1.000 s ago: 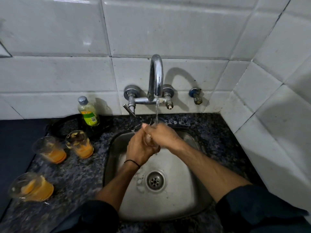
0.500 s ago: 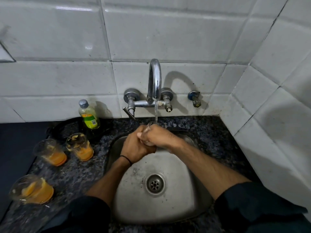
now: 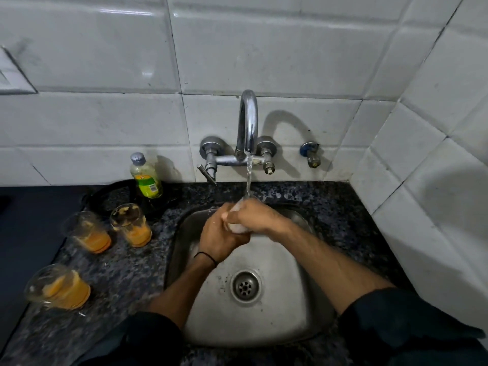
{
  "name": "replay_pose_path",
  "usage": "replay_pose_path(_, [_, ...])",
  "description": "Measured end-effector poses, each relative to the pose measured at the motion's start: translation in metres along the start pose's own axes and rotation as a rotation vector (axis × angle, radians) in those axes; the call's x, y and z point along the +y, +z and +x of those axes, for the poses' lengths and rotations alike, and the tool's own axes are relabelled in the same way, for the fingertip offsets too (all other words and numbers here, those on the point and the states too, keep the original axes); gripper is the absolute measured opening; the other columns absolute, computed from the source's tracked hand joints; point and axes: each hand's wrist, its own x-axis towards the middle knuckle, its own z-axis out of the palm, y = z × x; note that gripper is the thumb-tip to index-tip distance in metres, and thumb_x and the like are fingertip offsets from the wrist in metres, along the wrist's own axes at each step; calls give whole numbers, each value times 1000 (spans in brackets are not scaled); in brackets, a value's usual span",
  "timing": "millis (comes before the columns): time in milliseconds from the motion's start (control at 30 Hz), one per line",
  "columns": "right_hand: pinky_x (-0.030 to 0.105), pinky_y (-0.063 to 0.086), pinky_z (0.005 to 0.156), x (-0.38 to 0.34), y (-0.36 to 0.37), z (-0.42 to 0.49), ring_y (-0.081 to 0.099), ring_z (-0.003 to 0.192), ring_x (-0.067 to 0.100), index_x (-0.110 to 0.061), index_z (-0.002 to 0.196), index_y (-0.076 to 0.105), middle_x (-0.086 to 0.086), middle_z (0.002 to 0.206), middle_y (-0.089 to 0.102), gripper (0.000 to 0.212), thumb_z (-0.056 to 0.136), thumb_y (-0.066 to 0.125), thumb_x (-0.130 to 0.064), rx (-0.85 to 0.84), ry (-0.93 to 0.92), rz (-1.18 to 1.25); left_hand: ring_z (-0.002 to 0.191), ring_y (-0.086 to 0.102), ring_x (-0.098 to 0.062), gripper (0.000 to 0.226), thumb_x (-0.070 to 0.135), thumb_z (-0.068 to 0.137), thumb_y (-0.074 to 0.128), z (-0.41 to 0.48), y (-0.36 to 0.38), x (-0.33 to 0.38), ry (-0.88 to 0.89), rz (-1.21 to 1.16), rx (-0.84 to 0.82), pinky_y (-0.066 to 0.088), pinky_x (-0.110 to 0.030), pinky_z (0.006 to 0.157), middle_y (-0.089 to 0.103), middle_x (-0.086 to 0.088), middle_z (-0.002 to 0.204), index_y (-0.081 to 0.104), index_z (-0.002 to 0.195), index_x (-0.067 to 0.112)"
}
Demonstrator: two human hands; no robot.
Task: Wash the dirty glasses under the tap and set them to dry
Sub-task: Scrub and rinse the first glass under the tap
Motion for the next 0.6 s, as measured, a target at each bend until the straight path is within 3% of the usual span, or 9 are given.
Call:
replay_pose_path(67, [38,46,87,-7,-12,-6,59,81,14,-20,71,65,-5,77,64,22,93,64,-25,-141,-78,-184,88,67,-13,54,25,58,83,0,-3,1,26,-79,-37,56,-30,73,69,8,96,52,100,37])
replay_pose_path(133, [37,27,99,-9,-26,-14,58,93,7,-28,84,73,-15,85,70,14,92,63,-24,-242,-162,-484,94,67,-14,71,12,62,86,4,-14,1,25,-223,-221,57,-35,74,68,3,107,50,119,35])
replay_pose_path(200, [25,16,97,-6,-32,-19,58,96,1,-28,104,77,-15,101,74,20,94,61,-20,-295,-230,-584,84,65,-14,76,-1,64,84,7,-23,1,-40,-336,-369,55,-39,63,69,-1,103,52,125,31])
replay_pose_path(267, [16,31,94,-6,-27,-22,60,83,1,-10,106,76,-4,101,74,18,95,62,-12,-265,-236,-395,80,65,-13,67,8,61,86,8,-23,0,-50,-279,-271,55,-41,63,72,-1,97,58,118,29])
replay_pose_path(333, [33,51,93,-6,-17,-18,67,90,16,-8,99,73,9,104,73,17,96,63,-22,-111,-158,-88,88,67,-11,63,32,57,83,6,-16,-2,-22,-60,-82,56,-39,73,72,5,98,59,115,31])
replay_pose_path(400, [42,52,98,-8,-8,-11,67,103,23,-14,94,71,12,111,71,22,98,60,-32,-17,-32,123,94,67,-10,63,41,58,80,0,-4,1,-26,140,60,55,-34,78,70,12,101,56,116,38])
replay_pose_path(433, [42,49,98,-9,-6,-7,65,101,23,-13,92,70,13,110,71,22,100,57,-29,-5,1,101,94,66,-8,62,39,60,81,-2,1,2,-23,146,79,54,-31,78,70,13,101,55,116,39])
replay_pose_path(533, [42,49,92,-4,-12,-5,56,86,17,-12,84,69,7,90,64,20,98,55,-15,-88,-136,-173,88,66,-7,62,22,62,85,-1,0,1,-26,-80,-57,52,-21,70,69,12,98,54,115,31])
replay_pose_path(600, [36,50,89,5,-20,-9,62,88,10,-16,94,74,0,93,71,17,96,58,-14,-212,-232,-305,78,67,-16,66,15,57,86,5,-13,-7,-122,-298,-268,54,-34,63,71,0,94,58,117,22])
